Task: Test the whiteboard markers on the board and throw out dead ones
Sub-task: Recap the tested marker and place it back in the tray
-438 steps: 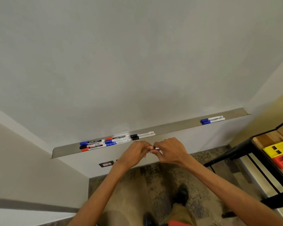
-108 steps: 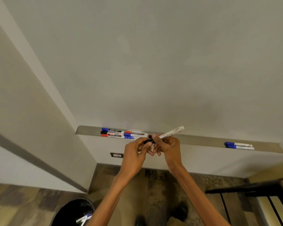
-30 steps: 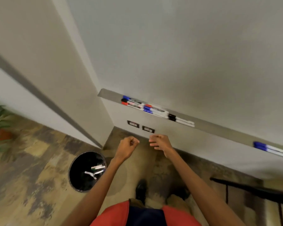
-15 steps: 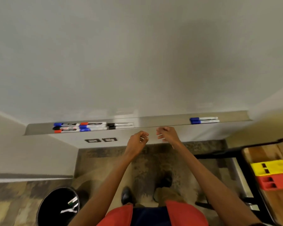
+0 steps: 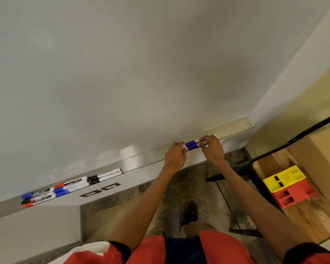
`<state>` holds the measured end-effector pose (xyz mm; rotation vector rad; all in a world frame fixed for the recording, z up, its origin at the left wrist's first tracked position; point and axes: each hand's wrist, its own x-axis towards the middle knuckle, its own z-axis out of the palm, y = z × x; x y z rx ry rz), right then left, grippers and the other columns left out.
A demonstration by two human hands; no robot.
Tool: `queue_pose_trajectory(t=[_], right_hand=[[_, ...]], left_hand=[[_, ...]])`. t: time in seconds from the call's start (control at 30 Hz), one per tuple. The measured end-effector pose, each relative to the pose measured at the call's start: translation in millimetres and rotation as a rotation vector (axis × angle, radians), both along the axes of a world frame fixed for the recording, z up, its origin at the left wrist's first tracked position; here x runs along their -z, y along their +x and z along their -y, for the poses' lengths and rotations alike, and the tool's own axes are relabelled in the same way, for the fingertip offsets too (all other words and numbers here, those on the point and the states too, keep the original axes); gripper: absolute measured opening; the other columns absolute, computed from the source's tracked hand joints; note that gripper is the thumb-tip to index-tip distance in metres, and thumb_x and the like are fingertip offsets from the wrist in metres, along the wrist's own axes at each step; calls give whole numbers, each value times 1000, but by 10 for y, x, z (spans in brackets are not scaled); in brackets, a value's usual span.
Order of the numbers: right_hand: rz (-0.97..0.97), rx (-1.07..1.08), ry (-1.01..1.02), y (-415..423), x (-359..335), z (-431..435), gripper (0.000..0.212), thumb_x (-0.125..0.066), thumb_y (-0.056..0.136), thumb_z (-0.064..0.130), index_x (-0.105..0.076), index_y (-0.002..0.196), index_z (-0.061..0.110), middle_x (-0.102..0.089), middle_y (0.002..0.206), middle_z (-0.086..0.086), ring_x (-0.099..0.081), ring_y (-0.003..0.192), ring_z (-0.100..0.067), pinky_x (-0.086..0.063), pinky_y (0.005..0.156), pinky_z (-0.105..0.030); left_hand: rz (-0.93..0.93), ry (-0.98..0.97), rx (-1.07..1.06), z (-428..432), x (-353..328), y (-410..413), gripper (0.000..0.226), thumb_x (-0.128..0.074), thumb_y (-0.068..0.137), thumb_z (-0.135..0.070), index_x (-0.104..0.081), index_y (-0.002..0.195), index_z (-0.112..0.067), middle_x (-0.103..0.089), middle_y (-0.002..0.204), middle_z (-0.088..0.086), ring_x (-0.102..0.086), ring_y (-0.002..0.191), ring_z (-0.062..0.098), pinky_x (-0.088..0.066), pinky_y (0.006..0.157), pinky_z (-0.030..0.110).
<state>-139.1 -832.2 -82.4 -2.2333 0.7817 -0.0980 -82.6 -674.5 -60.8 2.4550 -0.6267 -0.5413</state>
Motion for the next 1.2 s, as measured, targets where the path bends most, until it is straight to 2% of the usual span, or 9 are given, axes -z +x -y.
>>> queue_pose_trajectory(t=[0.13, 0.3, 0.53, 0.7, 0.8, 0.9, 1.0, 1.1, 1.2], right_hand=[[7, -7, -44, -34, 114, 8, 13, -67, 91, 13, -71, 104, 13, -62, 117, -9, -60, 104, -23, -51, 89, -33], [35, -20, -59, -50, 239, -39, 21, -67, 91, 13, -69, 113, 12, -60, 124, -9, -52, 118, -26, -49, 93, -34], [96, -31, -100, -70, 303, -10, 21, -67, 90, 9, -74, 109, 14, -64, 121, -6, -51, 118, -25, -48, 91, -34], [156, 40, -41, -93, 224, -29, 27, -63, 92, 14, -68, 118, 19, -64, 119, -3, -53, 112, -23, -44, 86, -27], [224, 76, -159, -121, 118, -53, 38, -70, 88, 23, -60, 125, 18, -57, 126, -5, -49, 117, -24, -41, 93, -36], [258, -92, -333, -59, -1, -65, 42, -75, 85, 31, -61, 124, 24, -56, 127, -4, -45, 121, -23, -33, 100, -40], [251, -329, -419, 65, -96, -112, 29, -70, 88, 32, -67, 115, 25, -62, 120, -3, -50, 117, -24, -26, 101, -42], [241, -514, -389, 117, -203, -225, 23, -60, 96, 29, -67, 116, 19, -69, 108, -3, -61, 100, -25, -39, 93, -39], [252, -591, -399, 60, -277, -362, 31, -51, 100, 35, -66, 115, 13, -71, 102, -5, -67, 83, -25, -53, 71, -37]], left_hand=[[44, 181, 111, 211, 87, 114, 36, -41, 104, -16, -48, 140, -13, -54, 131, 13, -58, 111, 28, -51, 95, 41], [60, 238, 162, 351, 113, 172, 30, -43, 104, -14, -54, 131, -12, -55, 126, 13, -57, 108, 29, -49, 90, 39], [25, 167, 106, 370, 138, 218, 20, -52, 101, -15, -53, 119, -6, -56, 120, 11, -57, 108, 27, -51, 90, 39], [5, -18, -54, 275, 59, 140, 14, -40, 105, -17, -54, 104, -15, -55, 92, -7, -55, 79, 9, -39, 65, 18], [68, -69, -19, 143, -31, 106, 16, -40, 106, -20, -54, 110, -14, -58, 103, -1, -58, 87, 13, -45, 71, 20], [84, -131, 24, 0, -71, 114, 19, -38, 107, -20, -55, 112, -13, -58, 106, 2, -54, 87, 13, -37, 69, 11], [87, -194, 61, -126, -106, 159, 20, -38, 107, -21, -57, 111, -15, -59, 102, 0, -52, 82, 7, -38, 69, 7], [77, -234, 133, -295, -162, 208, 20, -41, 106, -20, -59, 114, -14, -62, 105, 2, -56, 89, 11, -43, 78, 17], [47, -178, 224, -518, -244, 264, 26, -43, 106, -21, -58, 126, -13, -64, 118, 6, -59, 102, 19, -48, 90, 28]])
